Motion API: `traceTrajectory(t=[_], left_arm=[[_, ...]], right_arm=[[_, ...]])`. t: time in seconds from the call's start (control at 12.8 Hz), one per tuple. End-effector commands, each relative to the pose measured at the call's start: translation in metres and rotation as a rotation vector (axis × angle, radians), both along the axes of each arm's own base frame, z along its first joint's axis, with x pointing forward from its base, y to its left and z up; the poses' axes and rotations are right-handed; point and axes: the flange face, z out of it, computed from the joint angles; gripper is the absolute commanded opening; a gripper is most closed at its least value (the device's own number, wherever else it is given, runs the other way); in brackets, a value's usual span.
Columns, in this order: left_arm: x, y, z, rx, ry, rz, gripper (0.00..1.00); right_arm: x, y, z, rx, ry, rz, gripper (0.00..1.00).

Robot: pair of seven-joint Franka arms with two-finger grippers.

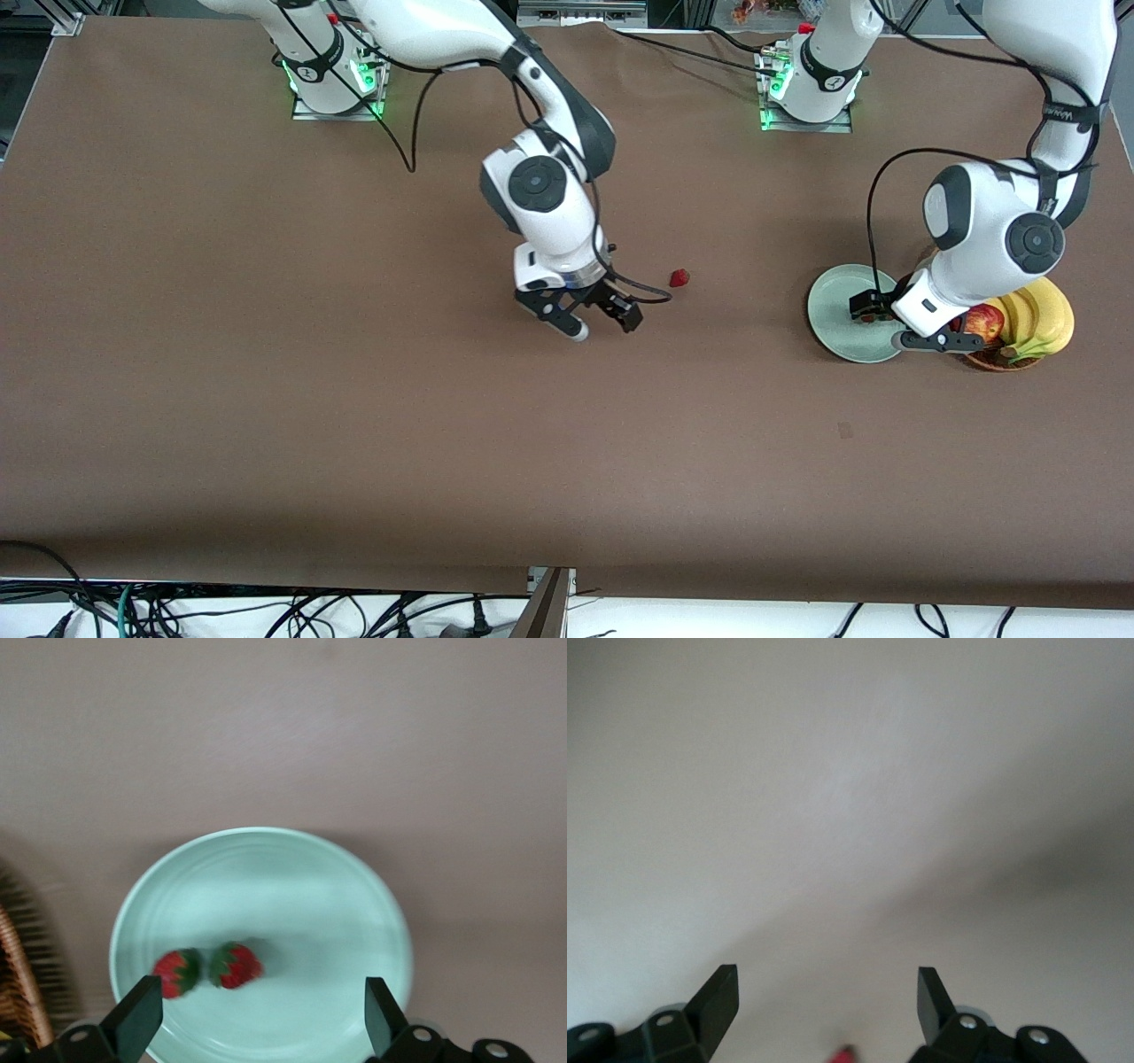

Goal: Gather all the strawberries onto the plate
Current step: 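Release the strawberry mid-table with the right gripper while the left gripper reaches it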

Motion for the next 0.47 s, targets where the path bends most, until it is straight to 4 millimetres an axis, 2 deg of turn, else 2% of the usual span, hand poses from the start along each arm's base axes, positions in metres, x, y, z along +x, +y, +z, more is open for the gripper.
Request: traceTrajectory(t=[0.0,0.08,0.16,0.31,0.39], left_arm=[[-0.009,-0.072,0.022,-0.04,-0.002,0.066,1.0],[-0.013,-0.101,0.026,-0.046,-0.002,0.088,1.0],[-0.019,-0.134,0.026,-0.052,-0.001,0.107,1.0],[-0.032,-0.201,0.022,-0.066,-0.021,0.16,1.0],[-0.041,-0.229,0.017,-0.078,-0.019,0.186,1.0]], right_arm=[[0.016,-0.065,0.043,-0.101,0.066,0.19,0.99],[0.024,-0.094,0.058,-0.13,0.081,0.236,0.99],[0.032,-0.123,0.078,-0.145,0.092,0.218,1.0],[0.049,-0.185,0.103,-0.204,0.139,0.157,1.0],[0.05,-0.2,0.12,-0.2,0.127,0.202,1.0]])
